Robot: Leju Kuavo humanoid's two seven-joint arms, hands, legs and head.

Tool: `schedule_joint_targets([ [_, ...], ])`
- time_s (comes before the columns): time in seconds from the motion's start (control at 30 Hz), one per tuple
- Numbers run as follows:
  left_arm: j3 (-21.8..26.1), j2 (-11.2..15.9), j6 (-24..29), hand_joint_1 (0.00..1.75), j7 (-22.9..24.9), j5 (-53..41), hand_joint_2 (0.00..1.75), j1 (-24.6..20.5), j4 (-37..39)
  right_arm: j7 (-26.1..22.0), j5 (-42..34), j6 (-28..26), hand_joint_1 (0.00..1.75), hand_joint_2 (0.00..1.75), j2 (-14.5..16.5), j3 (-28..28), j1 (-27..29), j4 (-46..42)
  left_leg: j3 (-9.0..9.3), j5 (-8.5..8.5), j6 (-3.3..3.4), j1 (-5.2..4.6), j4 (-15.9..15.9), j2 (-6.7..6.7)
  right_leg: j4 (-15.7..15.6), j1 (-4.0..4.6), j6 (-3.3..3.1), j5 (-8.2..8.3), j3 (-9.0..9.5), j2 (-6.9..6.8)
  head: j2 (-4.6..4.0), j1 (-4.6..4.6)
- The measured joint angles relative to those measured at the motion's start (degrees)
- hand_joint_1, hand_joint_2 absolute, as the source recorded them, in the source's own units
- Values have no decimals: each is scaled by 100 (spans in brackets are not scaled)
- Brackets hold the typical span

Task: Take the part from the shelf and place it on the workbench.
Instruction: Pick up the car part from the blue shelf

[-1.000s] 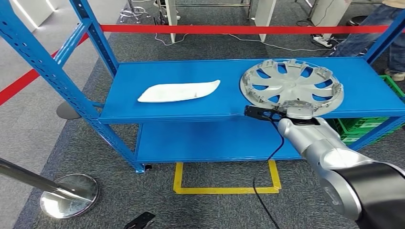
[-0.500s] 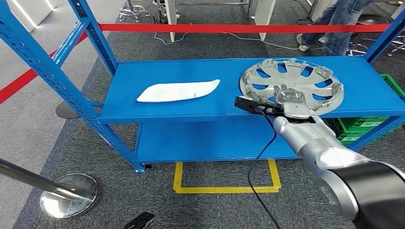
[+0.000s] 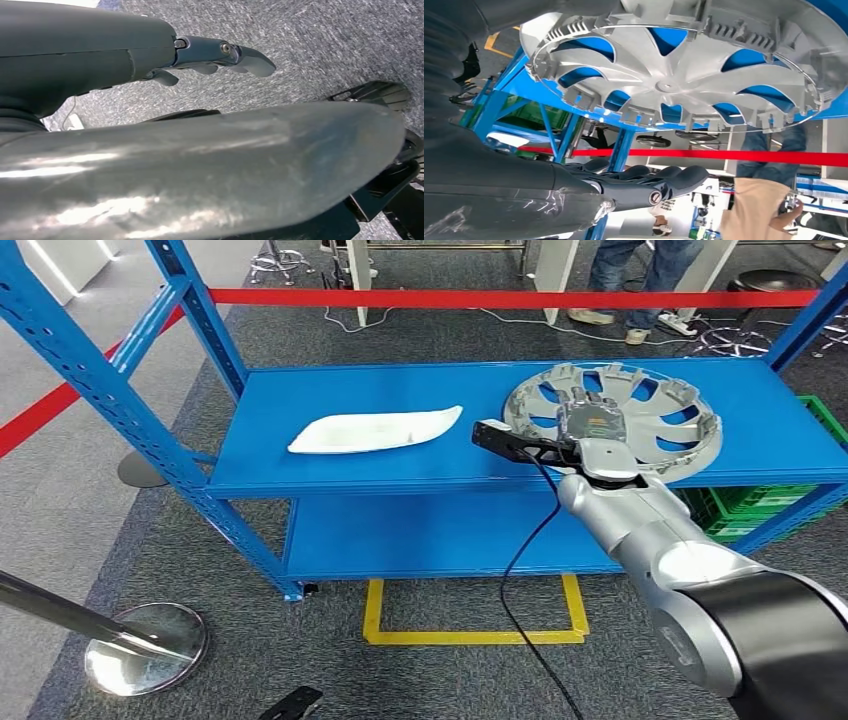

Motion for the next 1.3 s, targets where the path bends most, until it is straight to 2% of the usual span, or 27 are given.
schedule_joint_targets([
  [0.33,-4,-9,-12,0,-6,-74,0,-15,0,465,113,1107,0,175,0,0,245,115,-4,0,0,0,0,1,0,1,0,0,-8,2,0,1],
  [0.63,-10,-19,-23,0,-5,-111,0,-27,0,653,101,1345,0,175,0,-15,424,185,-11,0,0,0,0,2,0,1,0,0,-16,3,0,-1],
  [0.9,-20,-34,-27,0,63,-163,0,-32,0,945,6,1462,0,175,-24,-251,601,198,-9,0,0,0,0,0,-4,1,1,-1,-12,2,0,0],
  [1.03,-20,-35,-27,0,67,-163,0,-30,0,962,4,1457,174,175,-48,-362,629,199,-6,0,1,0,0,0,-9,1,2,0,-5,2,0,1],
  [1.3,-20,-33,-34,0,80,-163,0,-5,0,915,26,1350,175,175,-117,-472,627,198,6,2,5,0,0,-1,-22,2,6,2,15,1,0,0],
])
